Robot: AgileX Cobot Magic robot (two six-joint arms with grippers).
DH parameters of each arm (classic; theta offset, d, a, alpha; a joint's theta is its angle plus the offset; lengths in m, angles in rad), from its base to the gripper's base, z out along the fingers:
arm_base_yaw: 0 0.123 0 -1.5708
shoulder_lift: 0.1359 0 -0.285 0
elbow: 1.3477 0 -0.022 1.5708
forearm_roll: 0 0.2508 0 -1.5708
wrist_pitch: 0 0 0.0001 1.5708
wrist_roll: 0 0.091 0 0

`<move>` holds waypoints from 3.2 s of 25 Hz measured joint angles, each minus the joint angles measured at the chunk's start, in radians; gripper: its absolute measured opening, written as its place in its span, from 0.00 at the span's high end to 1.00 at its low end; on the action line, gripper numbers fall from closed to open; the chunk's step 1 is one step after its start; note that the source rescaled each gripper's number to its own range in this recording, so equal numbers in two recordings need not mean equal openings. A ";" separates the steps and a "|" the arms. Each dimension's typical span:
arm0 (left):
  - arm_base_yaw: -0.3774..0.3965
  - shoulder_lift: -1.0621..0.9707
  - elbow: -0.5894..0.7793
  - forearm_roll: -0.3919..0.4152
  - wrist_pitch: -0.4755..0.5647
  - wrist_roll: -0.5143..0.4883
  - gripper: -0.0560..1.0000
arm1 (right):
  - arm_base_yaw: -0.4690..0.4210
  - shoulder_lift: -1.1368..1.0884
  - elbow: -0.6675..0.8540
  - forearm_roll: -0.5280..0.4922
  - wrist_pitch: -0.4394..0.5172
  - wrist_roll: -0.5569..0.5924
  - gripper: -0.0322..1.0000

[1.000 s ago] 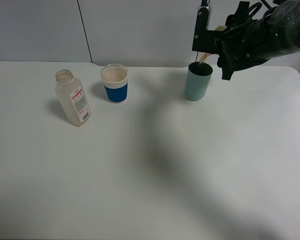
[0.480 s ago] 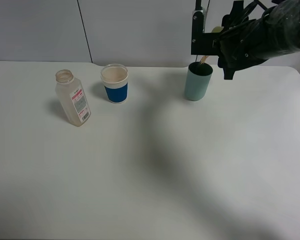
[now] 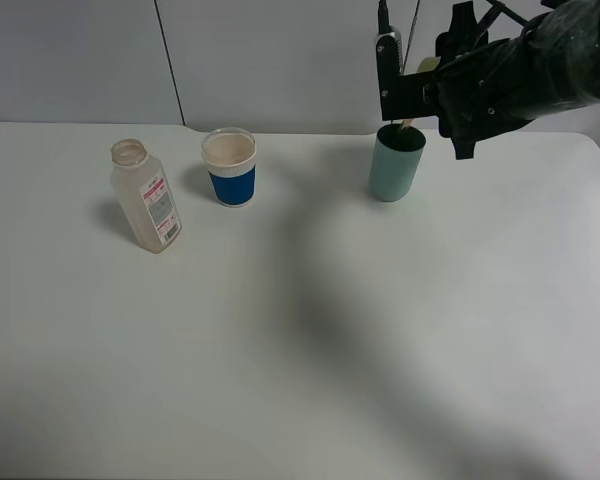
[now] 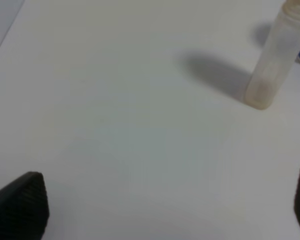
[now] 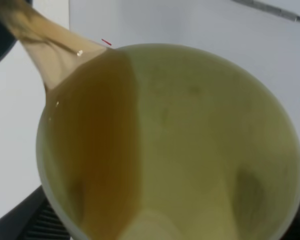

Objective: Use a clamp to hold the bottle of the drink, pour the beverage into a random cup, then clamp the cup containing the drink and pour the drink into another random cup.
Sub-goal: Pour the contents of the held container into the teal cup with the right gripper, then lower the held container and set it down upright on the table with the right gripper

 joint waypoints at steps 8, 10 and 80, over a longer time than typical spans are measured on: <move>0.000 0.000 0.000 0.000 0.000 0.000 0.00 | 0.001 0.000 0.000 0.000 0.001 -0.136 0.93; 0.000 0.000 0.000 0.000 0.000 0.000 0.00 | 0.001 0.000 0.000 0.000 0.001 -0.187 0.93; 0.000 0.000 0.000 0.000 0.000 0.000 0.00 | 0.224 -0.250 0.269 1.756 -1.008 -0.546 0.93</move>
